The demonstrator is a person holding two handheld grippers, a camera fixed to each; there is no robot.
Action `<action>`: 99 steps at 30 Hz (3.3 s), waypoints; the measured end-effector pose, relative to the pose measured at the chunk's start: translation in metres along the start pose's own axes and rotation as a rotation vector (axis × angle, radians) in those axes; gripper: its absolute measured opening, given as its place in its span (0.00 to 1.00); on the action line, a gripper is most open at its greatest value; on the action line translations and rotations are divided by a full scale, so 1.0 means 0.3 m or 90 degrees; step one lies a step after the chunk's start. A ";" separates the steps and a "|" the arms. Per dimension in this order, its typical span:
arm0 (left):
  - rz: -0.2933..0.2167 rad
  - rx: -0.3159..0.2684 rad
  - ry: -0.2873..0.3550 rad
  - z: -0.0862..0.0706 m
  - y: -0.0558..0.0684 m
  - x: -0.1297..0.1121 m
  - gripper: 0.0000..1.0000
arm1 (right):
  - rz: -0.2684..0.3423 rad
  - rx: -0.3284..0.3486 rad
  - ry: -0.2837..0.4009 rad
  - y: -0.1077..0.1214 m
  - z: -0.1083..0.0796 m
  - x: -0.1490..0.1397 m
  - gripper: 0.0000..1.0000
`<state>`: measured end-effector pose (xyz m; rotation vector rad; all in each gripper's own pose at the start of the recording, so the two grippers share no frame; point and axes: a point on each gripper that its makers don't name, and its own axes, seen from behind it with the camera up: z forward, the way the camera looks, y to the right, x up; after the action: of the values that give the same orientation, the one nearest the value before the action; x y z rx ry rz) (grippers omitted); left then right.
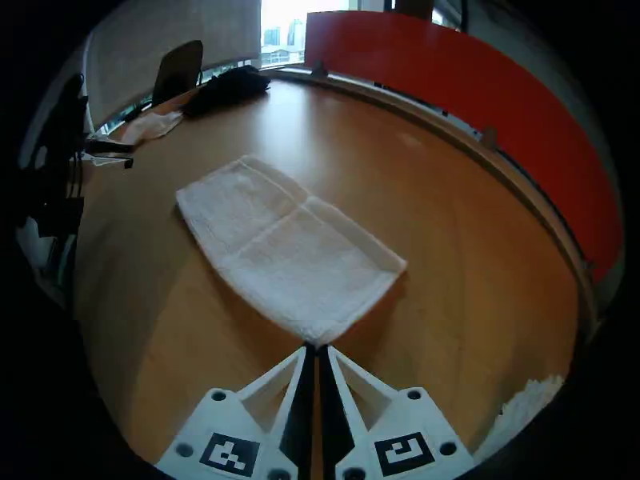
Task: Fold towel
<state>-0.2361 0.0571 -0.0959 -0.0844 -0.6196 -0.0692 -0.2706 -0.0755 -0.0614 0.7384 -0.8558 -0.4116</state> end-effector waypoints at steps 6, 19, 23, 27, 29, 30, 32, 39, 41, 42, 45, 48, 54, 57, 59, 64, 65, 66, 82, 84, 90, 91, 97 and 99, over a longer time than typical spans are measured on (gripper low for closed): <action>-0.002 0.000 0.002 -0.003 -0.004 0.003 0.99 | 0.002 -0.008 0.013 0.012 -0.033 0.028 0.03; -0.005 0.003 0.008 -0.024 -0.001 0.003 0.99 | -0.031 0.000 0.047 0.006 -0.056 0.173 0.03; -0.001 0.002 0.011 -0.035 0.005 0.001 0.99 | -0.052 0.010 0.059 -0.009 -0.057 0.242 0.03; -0.002 0.003 0.012 -0.046 0.009 -0.004 0.99 | -0.078 0.025 0.068 -0.031 -0.049 0.314 0.03; -0.005 0.005 0.013 -0.053 0.009 -0.008 0.99 | -0.094 0.033 0.074 -0.046 -0.041 0.355 0.03; -0.007 0.006 0.013 -0.056 0.008 -0.009 0.99 | -0.102 0.038 0.077 -0.056 -0.037 0.374 0.03; -0.011 0.008 0.013 -0.063 0.005 -0.012 0.99 | -0.117 0.050 0.082 -0.078 -0.029 0.414 0.03; -0.020 0.015 0.015 -0.094 -0.010 -0.020 0.99 | -0.170 0.102 0.089 -0.191 0.019 0.519 0.03; -0.022 0.017 0.016 -0.103 -0.015 -0.023 0.99 | -0.184 0.118 0.089 -0.229 0.041 0.543 0.03; -0.023 0.018 0.016 -0.107 -0.017 -0.025 0.99 | -0.190 0.127 0.088 -0.249 0.055 0.551 0.03; -0.025 0.023 0.017 -0.119 -0.025 -0.033 0.99 | -0.207 0.155 0.082 -0.315 0.101 0.569 0.03; -0.025 0.028 0.015 -0.128 -0.033 -0.046 0.99 | -0.223 0.183 0.071 -0.382 0.156 0.574 0.03; -0.025 0.032 0.011 -0.133 -0.039 -0.068 0.99 | -0.235 0.223 0.043 -0.472 0.261 0.546 0.03; -0.023 0.031 0.011 -0.131 -0.038 -0.070 0.99 | -0.235 0.228 0.033 -0.484 0.286 0.533 0.03; -0.022 0.031 0.011 -0.129 -0.037 -0.070 0.99 | -0.237 0.228 0.030 -0.486 0.293 0.529 0.03; -0.022 0.029 0.011 -0.125 -0.036 -0.067 0.99 | -0.237 0.228 0.029 -0.486 0.290 0.529 0.03; -0.022 0.028 0.011 -0.124 -0.036 -0.067 0.99 | -0.237 0.228 0.029 -0.486 0.289 0.529 0.03; -0.022 0.028 0.011 -0.124 -0.037 -0.066 0.99 | -0.237 0.228 0.029 -0.486 0.289 0.529 0.04; -0.022 0.033 0.010 -0.127 -0.040 -0.068 0.99 | -0.237 0.240 0.035 -0.500 0.286 0.532 0.69; -0.022 0.034 0.010 -0.127 -0.040 -0.066 0.99 | -0.237 0.238 0.036 -0.500 0.286 0.530 0.75; -0.021 0.033 0.012 -0.125 -0.039 -0.062 0.99 | -0.230 0.227 0.041 -0.490 0.283 0.526 0.78; -0.021 0.033 0.012 -0.124 -0.040 -0.061 0.99 | -0.227 0.225 0.042 -0.487 0.281 0.525 0.78; -0.019 0.032 0.013 -0.122 -0.041 -0.058 0.99 | -0.210 0.209 0.041 -0.466 0.275 0.500 0.78; -0.019 0.032 0.014 -0.122 -0.041 -0.058 0.99 | -0.205 0.203 0.039 -0.458 0.272 0.486 0.78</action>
<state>-0.2303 0.0419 -0.1351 -0.0263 -0.6008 -0.0828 -0.2535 -0.2908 -0.0488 1.1867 -0.7537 -0.5425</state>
